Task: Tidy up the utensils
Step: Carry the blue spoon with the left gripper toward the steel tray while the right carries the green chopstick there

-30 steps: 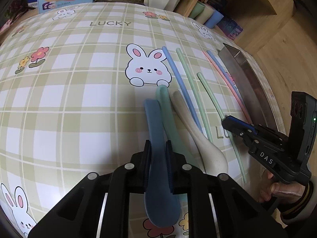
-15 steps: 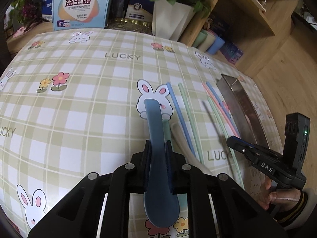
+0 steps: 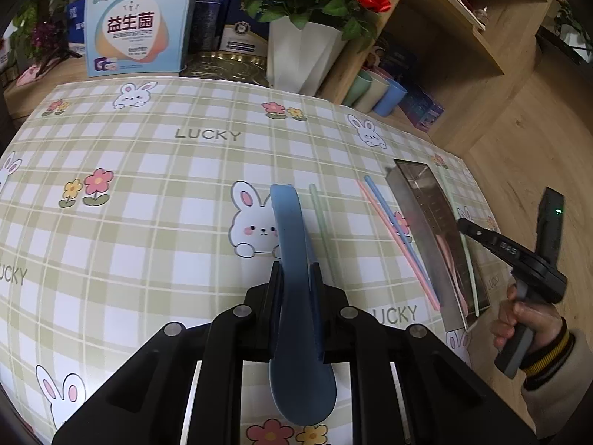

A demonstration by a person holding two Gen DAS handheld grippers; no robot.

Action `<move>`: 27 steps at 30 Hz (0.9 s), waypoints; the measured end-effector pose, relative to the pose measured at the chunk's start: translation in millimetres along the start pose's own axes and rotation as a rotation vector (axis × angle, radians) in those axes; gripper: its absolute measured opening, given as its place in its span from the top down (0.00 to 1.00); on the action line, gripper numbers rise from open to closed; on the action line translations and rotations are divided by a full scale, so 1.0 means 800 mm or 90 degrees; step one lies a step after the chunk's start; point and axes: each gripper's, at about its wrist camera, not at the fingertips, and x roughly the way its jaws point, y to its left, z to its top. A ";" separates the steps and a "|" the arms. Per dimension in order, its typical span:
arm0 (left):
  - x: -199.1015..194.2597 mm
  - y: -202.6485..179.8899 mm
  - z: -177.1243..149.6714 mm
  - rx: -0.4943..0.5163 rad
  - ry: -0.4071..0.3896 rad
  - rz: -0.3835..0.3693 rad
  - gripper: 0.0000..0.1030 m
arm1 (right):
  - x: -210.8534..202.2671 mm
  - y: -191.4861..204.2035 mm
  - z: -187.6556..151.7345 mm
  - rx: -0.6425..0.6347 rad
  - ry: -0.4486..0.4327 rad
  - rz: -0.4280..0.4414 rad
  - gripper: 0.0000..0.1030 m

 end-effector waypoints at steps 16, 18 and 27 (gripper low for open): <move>0.017 -0.015 0.009 0.004 0.026 0.005 0.87 | 0.048 -0.011 -0.014 0.018 0.069 -0.018 0.93; 0.019 -0.020 0.009 0.007 0.029 0.003 0.87 | 0.047 -0.011 -0.016 0.021 0.072 -0.016 0.93; 0.025 -0.045 0.010 0.019 0.037 -0.013 0.87 | 0.004 -0.007 -0.015 0.003 0.038 -0.045 0.92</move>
